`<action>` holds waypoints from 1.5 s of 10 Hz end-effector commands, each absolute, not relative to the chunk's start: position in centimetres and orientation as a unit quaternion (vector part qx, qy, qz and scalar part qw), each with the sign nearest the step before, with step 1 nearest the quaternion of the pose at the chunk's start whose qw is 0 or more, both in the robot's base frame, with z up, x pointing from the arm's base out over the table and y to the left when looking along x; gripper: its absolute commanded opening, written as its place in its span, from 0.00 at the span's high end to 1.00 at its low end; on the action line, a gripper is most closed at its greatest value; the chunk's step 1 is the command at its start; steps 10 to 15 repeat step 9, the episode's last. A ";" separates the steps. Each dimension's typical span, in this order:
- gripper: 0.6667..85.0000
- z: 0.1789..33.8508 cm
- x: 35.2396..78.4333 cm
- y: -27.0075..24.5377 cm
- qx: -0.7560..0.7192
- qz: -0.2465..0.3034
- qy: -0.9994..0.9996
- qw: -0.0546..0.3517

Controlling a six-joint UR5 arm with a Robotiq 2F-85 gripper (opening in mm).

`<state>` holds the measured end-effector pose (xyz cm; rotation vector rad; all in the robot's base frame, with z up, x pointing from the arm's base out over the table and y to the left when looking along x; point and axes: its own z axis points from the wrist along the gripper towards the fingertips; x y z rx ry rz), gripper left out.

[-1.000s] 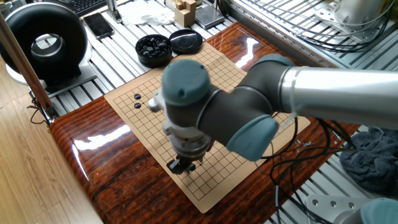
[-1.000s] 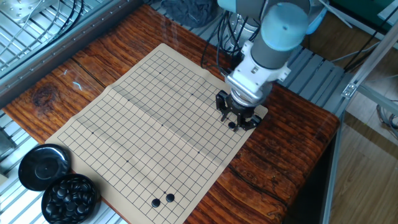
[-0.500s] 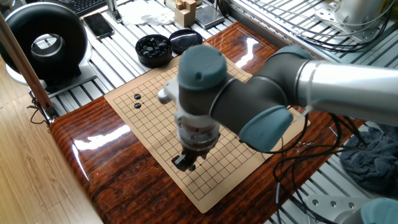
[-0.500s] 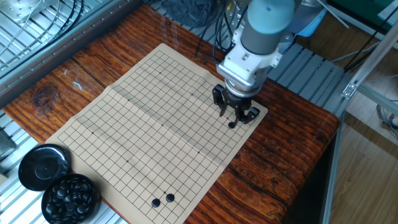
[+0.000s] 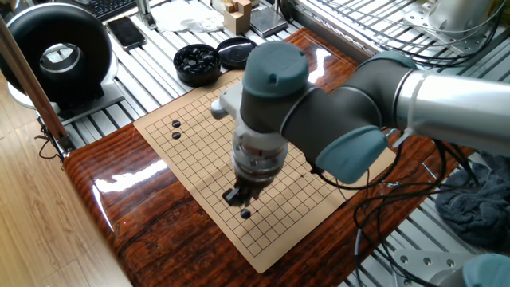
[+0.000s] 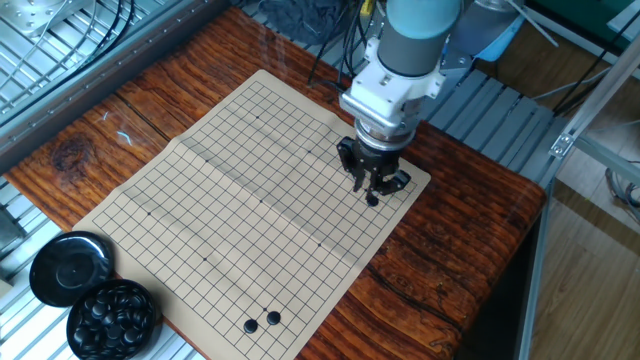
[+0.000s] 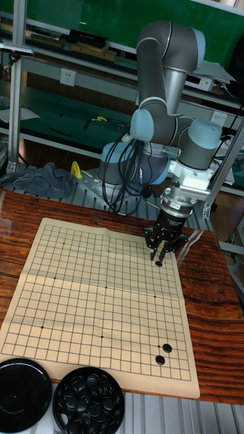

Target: Play the first move as black on the 3-4 point in the upper right corner of the Go board

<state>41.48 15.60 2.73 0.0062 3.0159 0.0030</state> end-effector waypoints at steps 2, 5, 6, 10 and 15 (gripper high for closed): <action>0.99 4.0 43.4 13.3 -0.009 -0.014 0.998 0.067; 0.99 5.3 40.9 13.8 0.025 0.024 0.999 0.037; 0.99 5.1 42.1 15.1 0.043 0.049 0.997 0.051; 0.99 3.9 41.1 15.5 0.056 0.057 0.997 0.017; 0.99 3.9 41.1 15.5 0.056 0.057 0.997 0.017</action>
